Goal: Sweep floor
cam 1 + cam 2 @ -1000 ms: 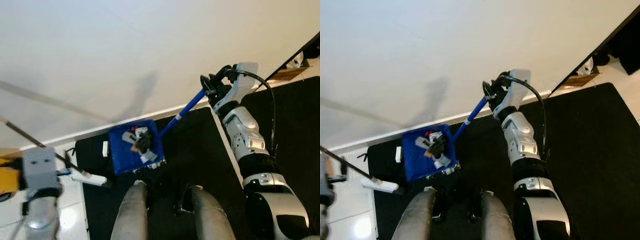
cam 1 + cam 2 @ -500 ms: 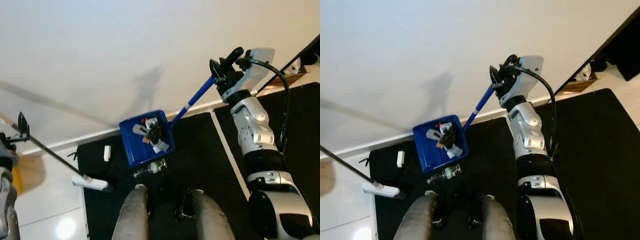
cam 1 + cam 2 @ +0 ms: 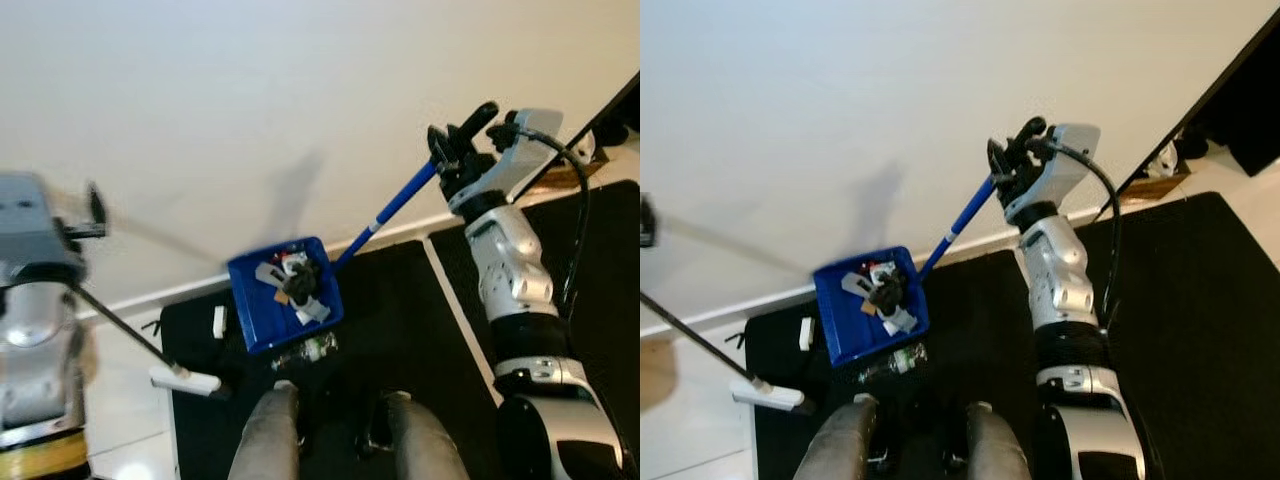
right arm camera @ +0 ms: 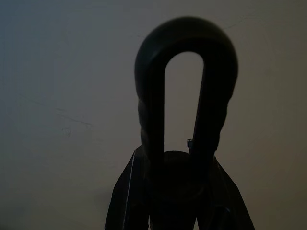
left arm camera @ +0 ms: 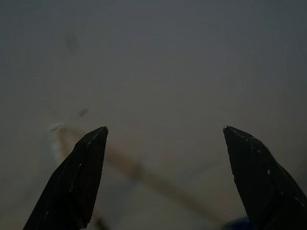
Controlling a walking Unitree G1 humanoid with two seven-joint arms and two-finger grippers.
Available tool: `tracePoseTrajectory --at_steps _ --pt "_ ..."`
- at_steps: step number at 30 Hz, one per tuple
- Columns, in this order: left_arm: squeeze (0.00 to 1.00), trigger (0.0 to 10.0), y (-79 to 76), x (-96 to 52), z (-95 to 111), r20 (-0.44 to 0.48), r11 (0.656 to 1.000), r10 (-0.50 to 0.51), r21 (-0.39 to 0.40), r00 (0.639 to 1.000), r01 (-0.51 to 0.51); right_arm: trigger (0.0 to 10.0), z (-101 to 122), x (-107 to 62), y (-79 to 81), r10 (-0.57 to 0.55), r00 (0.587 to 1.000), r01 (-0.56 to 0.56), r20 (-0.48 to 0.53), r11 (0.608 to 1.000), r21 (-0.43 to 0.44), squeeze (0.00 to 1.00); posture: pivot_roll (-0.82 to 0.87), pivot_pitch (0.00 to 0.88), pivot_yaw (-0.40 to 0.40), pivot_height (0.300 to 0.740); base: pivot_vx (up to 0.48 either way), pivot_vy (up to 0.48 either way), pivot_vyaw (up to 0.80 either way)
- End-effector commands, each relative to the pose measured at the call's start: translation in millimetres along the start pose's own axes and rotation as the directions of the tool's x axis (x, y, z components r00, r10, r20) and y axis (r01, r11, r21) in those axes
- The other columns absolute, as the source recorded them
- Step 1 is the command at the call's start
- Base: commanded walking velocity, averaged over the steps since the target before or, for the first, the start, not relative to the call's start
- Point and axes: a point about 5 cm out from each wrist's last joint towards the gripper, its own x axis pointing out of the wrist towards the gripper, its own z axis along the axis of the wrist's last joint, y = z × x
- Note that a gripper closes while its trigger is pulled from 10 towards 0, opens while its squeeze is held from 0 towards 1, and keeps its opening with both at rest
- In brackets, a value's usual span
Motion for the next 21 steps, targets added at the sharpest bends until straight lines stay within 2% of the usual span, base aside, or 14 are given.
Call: tracePoseTrajectory --at_steps 1,2,3,5,6,7,12,21 --pt "0.0 10.0 -8.8 -1.7 5 0.028 1.0 -0.018 0.007 0.999 0.018 10.0 2 -2.3 -0.5 -0.009 0.999 0.008 0.034 1.0 0.018 0.0 0.16 0.118 -0.015 0.74 0.0 0.0 0.0" --pt "0.0 10.0 -17.3 -0.4 9 0.046 0.999 -0.046 0.004 0.998 0.046 10.0 2 -2.5 -0.1 -0.009 0.999 0.009 0.036 1.0 0.012 0.0 0.15 0.109 -0.009 0.74 0.0 0.0 0.0" --pt "0.0 10.0 -17.3 -0.4 9 0.046 0.999 -0.046 0.004 0.998 0.046 10.0 2 -2.5 -0.1 -0.009 0.999 0.009 0.036 1.0 0.012 0.0 0.15 0.109 -0.009 0.74 0.0 0.0 0.0" --pt "0.0 10.0 -32.4 1.4 15 0.064 0.995 -0.096 -0.004 0.993 0.096 10.0 4 -4.2 -4.1 -0.022 0.999 0.022 0.037 1.0 -0.008 0.0 0.14 0.101 0.005 0.74 0.0 0.0 0.0" --pt "0.0 10.0 -32.4 1.4 15 0.064 0.995 -0.096 -0.004 0.993 0.096 10.0 4 -4.2 -4.1 -0.022 0.999 0.022 0.037 1.0 -0.008 0.0 0.14 0.101 0.005 0.74 0.0 0.0 0.0" --pt "0.0 10.0 -42.0 2.4 12 0.054 0.992 -0.127 0.003 0.99 0.127 10.0 5 -7.4 -9.2 -0.037 0.999 0.038 0.038 0.999 -0.02 0.0 0.12 0.098 0.015 0.74 0.0 0.0 0.0" --pt "0.0 10.0 -48.4 3.7 8 0.044 0.99 -0.141 0.015 0.989 0.141 10.0 6 -10.0 -12.1 -0.048 0.998 0.049 0.041 0.998 -0.025 0.0 0.11 0.095 0.023 0.74 0.0 0.0 0.0" --pt "0.0 10.0 -73.3 3.8 2 0.016 0.979 -0.204 0.01 0.979 0.204 10.0 8 -13.9 -16.8 -0.072 0.996 0.074 0.052 0.996 -0.039 0.0 0.09 0.091 0.032 0.74 0.0 0.0 0.0"
